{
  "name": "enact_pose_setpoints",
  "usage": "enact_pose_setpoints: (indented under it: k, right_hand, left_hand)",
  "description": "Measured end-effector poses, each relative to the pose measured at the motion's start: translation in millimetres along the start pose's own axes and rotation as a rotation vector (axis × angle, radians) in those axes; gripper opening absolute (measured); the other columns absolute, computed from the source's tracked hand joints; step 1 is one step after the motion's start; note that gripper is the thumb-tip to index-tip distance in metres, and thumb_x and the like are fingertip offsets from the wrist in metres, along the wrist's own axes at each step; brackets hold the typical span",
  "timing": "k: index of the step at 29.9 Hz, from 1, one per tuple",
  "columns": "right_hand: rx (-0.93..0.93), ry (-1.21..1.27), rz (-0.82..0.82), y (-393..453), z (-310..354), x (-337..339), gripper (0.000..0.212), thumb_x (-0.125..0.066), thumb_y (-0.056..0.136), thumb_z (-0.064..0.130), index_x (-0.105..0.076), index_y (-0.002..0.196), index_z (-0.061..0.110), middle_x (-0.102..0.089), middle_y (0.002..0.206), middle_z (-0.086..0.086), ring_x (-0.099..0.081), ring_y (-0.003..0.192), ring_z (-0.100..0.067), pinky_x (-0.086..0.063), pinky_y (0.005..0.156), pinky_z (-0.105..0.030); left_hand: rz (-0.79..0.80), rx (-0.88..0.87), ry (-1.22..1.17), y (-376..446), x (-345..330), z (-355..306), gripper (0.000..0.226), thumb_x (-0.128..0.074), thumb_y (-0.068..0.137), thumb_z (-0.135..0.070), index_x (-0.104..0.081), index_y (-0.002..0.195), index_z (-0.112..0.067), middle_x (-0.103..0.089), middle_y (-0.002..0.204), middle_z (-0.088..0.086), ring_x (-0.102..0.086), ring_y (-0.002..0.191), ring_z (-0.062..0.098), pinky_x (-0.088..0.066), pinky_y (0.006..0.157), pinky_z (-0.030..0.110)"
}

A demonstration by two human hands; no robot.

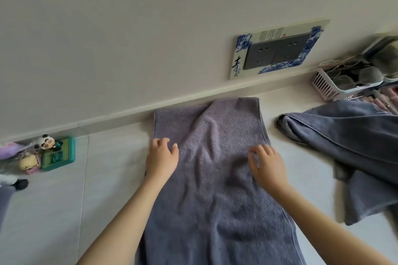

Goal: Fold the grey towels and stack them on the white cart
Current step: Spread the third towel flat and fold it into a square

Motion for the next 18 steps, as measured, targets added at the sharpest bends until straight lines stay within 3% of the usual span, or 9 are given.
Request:
enact_pose_setpoints:
  k: [5,7,8,9,10,15,18]
  right_hand:
    - [-0.242,0.117,0.016,65.5,-24.0,-11.5,0.029,-0.058,0.090,0.017,-0.059,0.115,0.003,-0.057,0.118,-0.018,-0.048,0.112,-0.038,-0.038,0.096,-0.041]
    - [-0.324,0.196,0.024,84.1,-33.2,-18.4,0.035,-0.058,0.091,0.019,-0.055,0.121,0.002,-0.054,0.124,-0.018,-0.045,0.117,-0.037,-0.033,0.101,-0.039]
    - [-0.367,0.229,0.023,89.2,-37.3,-19.4,0.038,-0.058,0.091,0.020,-0.054,0.123,0.001,-0.054,0.125,-0.019,-0.045,0.118,-0.038,-0.031,0.102,-0.038]
    - [-0.414,0.249,0.024,98.4,-41.7,-22.8,0.040,-0.058,0.090,0.021,-0.053,0.124,0.001,-0.054,0.125,-0.020,-0.044,0.118,-0.038,-0.031,0.102,-0.038]
    - [-0.459,0.264,0.022,102.8,-45.5,-23.0,0.041,-0.059,0.090,0.023,-0.053,0.125,0.002,-0.055,0.124,-0.020,-0.044,0.118,-0.038,-0.030,0.102,-0.038]
    - [-0.620,0.435,0.040,128.4,-61.7,-33.5,0.049,-0.064,0.086,0.036,-0.054,0.124,0.006,-0.064,0.113,-0.013,-0.056,0.110,-0.031,-0.041,0.093,-0.035]
    - [-0.676,0.583,0.065,136.7,-60.6,-39.4,0.033,-0.061,0.088,0.037,-0.062,0.100,0.006,-0.063,0.088,-0.009,-0.057,0.088,-0.025,-0.041,0.073,-0.031]
  left_hand:
    - [-0.001,0.323,-0.371,55.3,-5.5,15.2,0.054,-0.046,0.095,-0.032,-0.037,0.141,-0.004,-0.036,0.145,0.016,-0.053,0.118,0.036,-0.041,0.101,0.041]
    - [-0.025,0.376,-0.490,72.2,-9.7,22.3,0.046,-0.047,0.095,-0.031,-0.046,0.132,-0.004,-0.051,0.131,0.009,-0.062,0.106,0.035,-0.046,0.094,0.038]
    - [-0.062,0.388,-0.517,73.7,-6.7,22.3,0.030,-0.049,0.094,-0.030,-0.056,0.114,-0.009,-0.058,0.114,0.005,-0.065,0.097,0.034,-0.048,0.085,0.034]
    - [-0.105,0.388,-0.522,80.8,-4.8,23.6,0.016,-0.051,0.093,-0.030,-0.057,0.093,-0.015,-0.061,0.098,0.005,-0.066,0.089,0.033,-0.047,0.077,0.034]
    - [-0.144,0.383,-0.504,81.5,-0.1,23.3,0.020,-0.053,0.092,-0.032,-0.053,0.081,-0.016,-0.062,0.088,0.006,-0.065,0.085,0.032,-0.045,0.073,0.034]
    - [-0.338,0.354,-0.363,78.8,15.2,27.1,0.019,-0.063,0.085,-0.037,-0.066,0.088,-0.018,-0.069,0.090,0.003,-0.061,0.087,0.029,-0.048,0.079,0.036]
    - [-0.410,0.305,-0.451,79.8,19.9,27.2,0.019,-0.065,0.084,-0.037,-0.067,0.084,-0.018,-0.067,0.086,0.003,-0.060,0.084,0.025,-0.047,0.081,0.035]
Point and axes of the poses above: each hand's wrist, its own y-axis towards the middle knuckle, its own x-axis out of the back of the hand, z = x × y, the point moved 7 cm from there along y, towards the middle knuckle
